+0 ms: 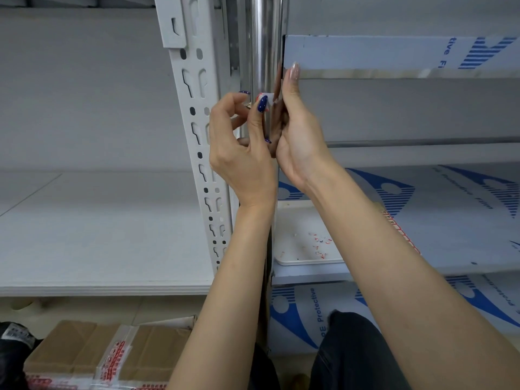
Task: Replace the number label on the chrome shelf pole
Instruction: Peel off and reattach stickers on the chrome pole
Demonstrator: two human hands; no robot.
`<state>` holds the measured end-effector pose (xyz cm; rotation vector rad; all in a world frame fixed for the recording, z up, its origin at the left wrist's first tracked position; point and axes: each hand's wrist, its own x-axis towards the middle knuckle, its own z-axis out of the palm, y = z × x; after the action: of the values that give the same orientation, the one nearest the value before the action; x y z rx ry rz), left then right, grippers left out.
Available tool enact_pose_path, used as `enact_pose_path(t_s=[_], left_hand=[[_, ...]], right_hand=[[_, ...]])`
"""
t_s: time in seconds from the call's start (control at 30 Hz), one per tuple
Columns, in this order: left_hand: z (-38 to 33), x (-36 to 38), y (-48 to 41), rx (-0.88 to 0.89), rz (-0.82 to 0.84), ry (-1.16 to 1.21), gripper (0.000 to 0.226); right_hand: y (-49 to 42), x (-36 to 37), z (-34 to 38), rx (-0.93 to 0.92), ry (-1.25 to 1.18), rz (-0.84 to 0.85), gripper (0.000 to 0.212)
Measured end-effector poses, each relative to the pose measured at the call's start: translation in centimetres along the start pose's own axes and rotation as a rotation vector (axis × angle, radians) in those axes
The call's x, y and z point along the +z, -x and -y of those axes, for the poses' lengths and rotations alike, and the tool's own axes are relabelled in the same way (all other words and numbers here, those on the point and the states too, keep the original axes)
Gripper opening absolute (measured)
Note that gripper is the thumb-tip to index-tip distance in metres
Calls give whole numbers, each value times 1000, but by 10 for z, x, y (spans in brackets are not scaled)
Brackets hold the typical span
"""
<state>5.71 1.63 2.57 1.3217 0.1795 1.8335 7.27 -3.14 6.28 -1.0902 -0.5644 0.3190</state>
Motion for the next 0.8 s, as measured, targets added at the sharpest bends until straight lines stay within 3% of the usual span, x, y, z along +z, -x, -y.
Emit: enact_pose_path(t_s=[0.4, 0.6, 0.8], left_hand=[[-2, -1, -4, -23, 9, 31, 2], [-1, 3, -1, -50, -49, 59, 1], [1, 7, -4, 47, -79, 1, 5]], right_hand=[[4, 3, 2, -2, -45, -20, 46], [4, 3, 2, -7, -12, -22, 51], [-3, 0, -2, -24, 19, 0, 62]])
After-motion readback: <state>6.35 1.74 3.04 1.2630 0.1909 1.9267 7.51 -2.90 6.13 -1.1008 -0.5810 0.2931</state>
